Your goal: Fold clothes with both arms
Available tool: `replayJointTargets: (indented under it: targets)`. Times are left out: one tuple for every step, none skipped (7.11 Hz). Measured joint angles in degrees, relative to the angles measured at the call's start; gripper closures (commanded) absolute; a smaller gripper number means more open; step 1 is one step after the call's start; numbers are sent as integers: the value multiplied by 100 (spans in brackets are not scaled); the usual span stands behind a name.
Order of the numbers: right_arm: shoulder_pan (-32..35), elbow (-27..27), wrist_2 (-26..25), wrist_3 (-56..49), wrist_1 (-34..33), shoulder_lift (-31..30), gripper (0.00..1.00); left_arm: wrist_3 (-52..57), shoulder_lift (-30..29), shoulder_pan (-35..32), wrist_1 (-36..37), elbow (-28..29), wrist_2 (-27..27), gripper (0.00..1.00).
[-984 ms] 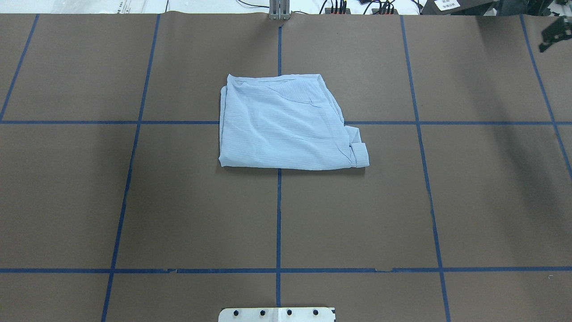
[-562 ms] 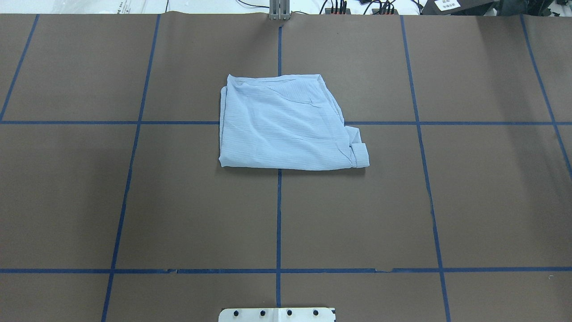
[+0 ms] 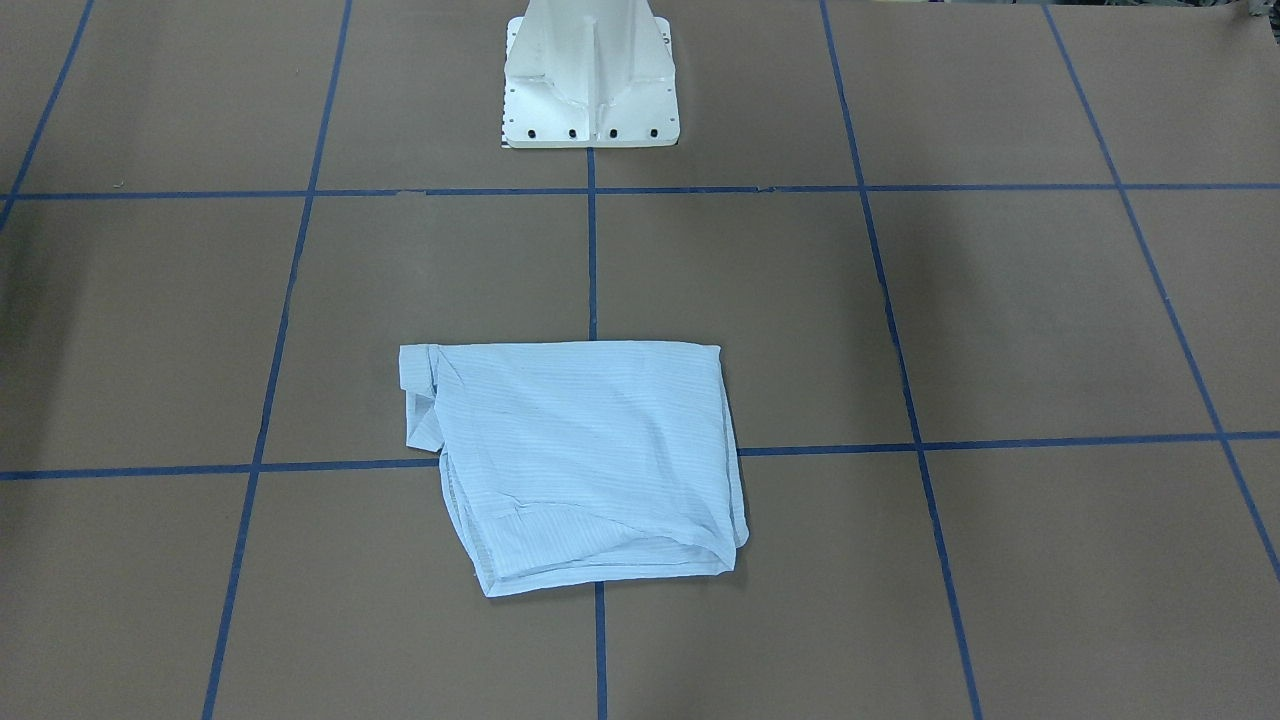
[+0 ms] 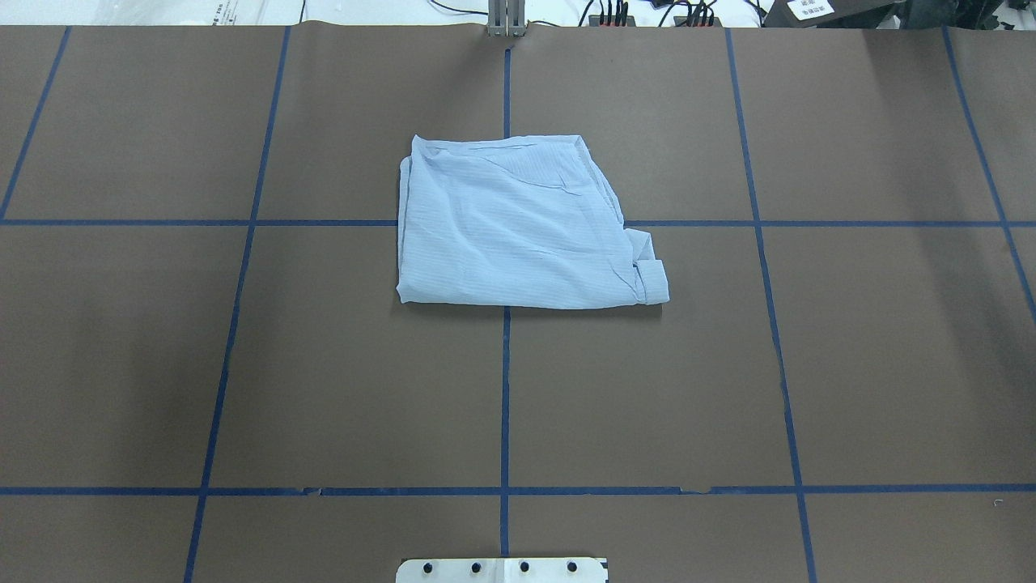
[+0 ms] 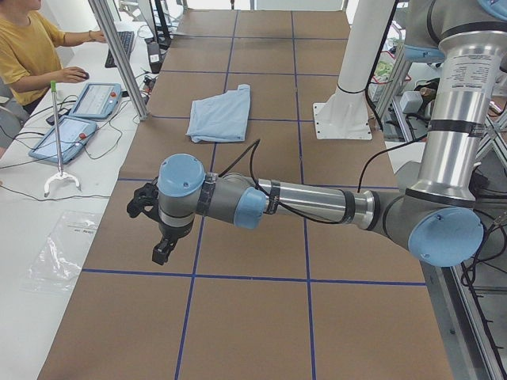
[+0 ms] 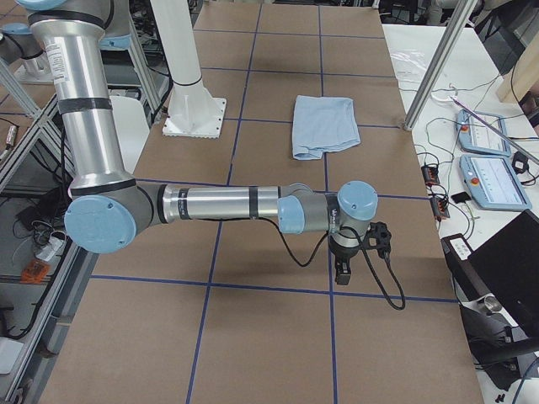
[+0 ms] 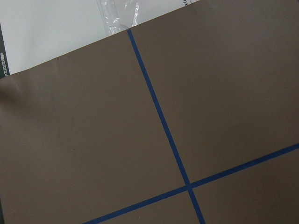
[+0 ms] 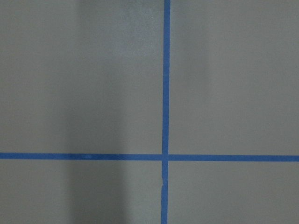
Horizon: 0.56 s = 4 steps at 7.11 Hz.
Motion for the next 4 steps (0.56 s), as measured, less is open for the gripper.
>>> replayJointTargets:
  targets:
    - [-11, 332, 18, 21, -1, -282, 0, -3, 162, 2, -140, 31, -11, 1]
    - [-35, 790, 37, 27, -20, -667, 0, -11, 350, 3, -397, 57, -4, 1]
    - [-109, 1153, 28, 27, -46, -955, 0, -2, 487, 2, -561, 56, -3, 1]
    - [-229, 1313, 12, 26, -58, -1069, 0, 4, 559, 1, -606, -30, -14, 1]
